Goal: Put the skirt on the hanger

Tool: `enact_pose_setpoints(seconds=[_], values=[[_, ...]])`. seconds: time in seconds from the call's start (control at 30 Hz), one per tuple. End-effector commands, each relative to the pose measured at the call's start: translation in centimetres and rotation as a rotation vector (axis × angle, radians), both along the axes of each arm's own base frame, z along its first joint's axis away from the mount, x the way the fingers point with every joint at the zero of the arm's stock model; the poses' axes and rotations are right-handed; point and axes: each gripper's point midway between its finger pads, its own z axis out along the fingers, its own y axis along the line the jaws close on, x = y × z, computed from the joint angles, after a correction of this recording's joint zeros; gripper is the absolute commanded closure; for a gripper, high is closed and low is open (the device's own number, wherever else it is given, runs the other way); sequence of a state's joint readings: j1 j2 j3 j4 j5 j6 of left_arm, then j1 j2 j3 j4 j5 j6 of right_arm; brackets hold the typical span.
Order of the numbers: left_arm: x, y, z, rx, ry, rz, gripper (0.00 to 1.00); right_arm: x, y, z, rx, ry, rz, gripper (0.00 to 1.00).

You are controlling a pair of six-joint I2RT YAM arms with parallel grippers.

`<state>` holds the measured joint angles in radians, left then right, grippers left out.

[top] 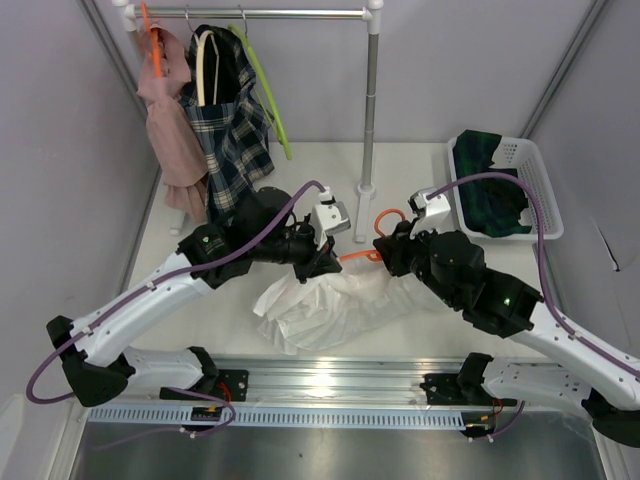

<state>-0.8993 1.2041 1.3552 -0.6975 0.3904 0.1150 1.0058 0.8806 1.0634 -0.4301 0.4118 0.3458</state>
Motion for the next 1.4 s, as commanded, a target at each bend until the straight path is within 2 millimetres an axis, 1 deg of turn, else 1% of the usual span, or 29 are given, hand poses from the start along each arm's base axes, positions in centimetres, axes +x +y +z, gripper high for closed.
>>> enact_pose_setpoints(seconds=[0.0, 0.03, 0.07, 0.1, 0.13, 0.17, 0.23, 0.27, 0.3, 0.33, 0.37, 0.43, 0.47, 0.5, 0.57, 0.67, 0.7, 0.73, 0.8, 0.97, 1.0, 1.1, 1.17, 1.3, 1.37], values=[[-1.0, -0.5, 1.7, -0.089, -0.016, -0.030, 1.00, 0.5, 0.1, 4.2, 0.123, -0.065, -0.019, 1.00], [-0.6, -0.6, 2.0, -0.107, -0.021, -0.004, 1.00, 0.5, 0.1, 4.1, 0.120, -0.062, -0.021, 1.00], [-0.3, -0.5, 1.8, -0.109, -0.024, 0.016, 1.00, 0.5, 0.0, 3.9, 0.118, -0.060, -0.024, 1.00], [-0.2, -0.3, 2.3, -0.127, -0.035, 0.034, 1.00, 0.6, -0.3, 3.8, 0.113, -0.058, -0.038, 0.97], [0.1, -0.3, 2.2, -0.138, -0.039, 0.052, 1.00, 0.6, -0.5, 3.7, 0.116, -0.054, -0.052, 0.92], [0.1, -0.3, 2.0, -0.140, -0.035, 0.061, 1.00, 0.7, -0.8, 3.6, 0.114, -0.055, -0.061, 0.83], [0.2, -0.1, 2.4, -0.157, -0.042, 0.078, 1.00, 0.9, -1.6, 3.2, 0.105, -0.054, -0.094, 0.71], [0.3, 0.0, 2.2, -0.156, -0.042, 0.086, 1.00, 0.8, -2.0, 3.3, 0.111, -0.057, -0.102, 0.63], [0.3, 0.1, 2.2, -0.156, -0.044, 0.094, 1.00, 0.9, -2.5, 3.1, 0.107, -0.057, -0.121, 0.60], [0.4, 0.4, 2.4, -0.161, -0.057, 0.105, 1.00, 0.9, -2.8, 2.4, 0.098, -0.050, -0.127, 0.58], [0.4, 0.5, 2.6, -0.167, -0.061, 0.110, 1.00, 0.7, -3.3, 2.5, 0.113, -0.049, -0.137, 0.54], [0.5, 0.7, 2.9, -0.175, -0.072, 0.118, 1.00, 0.9, -4.3, 1.8, 0.113, -0.040, -0.163, 0.52], [0.4, 0.8, 3.2, -0.180, -0.078, 0.120, 1.00, 0.9, -4.6, 1.1, 0.106, -0.030, -0.172, 0.51], [0.4, 0.9, 3.2, -0.180, -0.077, 0.121, 1.00, 0.9, -5.4, 1.1, 0.117, -0.029, -0.190, 0.50], [0.2, 1.0, 3.6, -0.197, -0.061, 0.134, 1.00, 1.0, -5.9, 0.6, 0.118, -0.020, -0.203, 0.50], [0.0, 1.2, 4.2, -0.217, -0.067, 0.136, 1.00, 1.5, -6.9, -0.8, 0.100, 0.007, -0.241, 0.51], [0.0, 1.4, 4.6, -0.225, -0.074, 0.141, 1.00, 1.6, -7.1, -1.6, 0.082, 0.024, -0.247, 0.50], [-0.1, 1.6, 4.8, -0.226, -0.076, 0.144, 1.00, 1.9, -7.4, -1.9, 0.079, 0.029, -0.263, 0.51], [-0.1, 1.9, 4.9, -0.221, -0.082, 0.154, 1.00, 2.0, -7.7, -2.8, 0.066, 0.041, -0.270, 0.51], [0.0, 2.9, 4.7, -0.206, -0.091, 0.188, 1.00, 2.5, -8.9, -3.9, 0.062, 0.055, -0.310, 0.51], [0.1, 3.0, 4.8, -0.206, -0.094, 0.192, 1.00, 2.4, -8.9, -4.0, 0.065, 0.059, -0.303, 0.51], [0.2, 3.2, 3.6, -0.179, -0.077, 0.209, 1.00, 2.4, -9.0, -3.9, 0.074, 0.056, -0.300, 0.51], [0.3, 3.3, 3.3, -0.177, -0.074, 0.222, 1.00, 2.5, -8.9, -3.7, 0.078, 0.048, -0.292, 0.51], [0.3, 3.7, 3.5, -0.191, -0.082, 0.242, 1.00, 2.5, -8.3, -4.1, 0.069, 0.065, -0.269, 0.53], [0.4, 4.1, 3.7, -0.192, -0.086, 0.257, 1.00, 2.5, -8.1, -4.3, 0.075, 0.065, -0.259, 0.58]])
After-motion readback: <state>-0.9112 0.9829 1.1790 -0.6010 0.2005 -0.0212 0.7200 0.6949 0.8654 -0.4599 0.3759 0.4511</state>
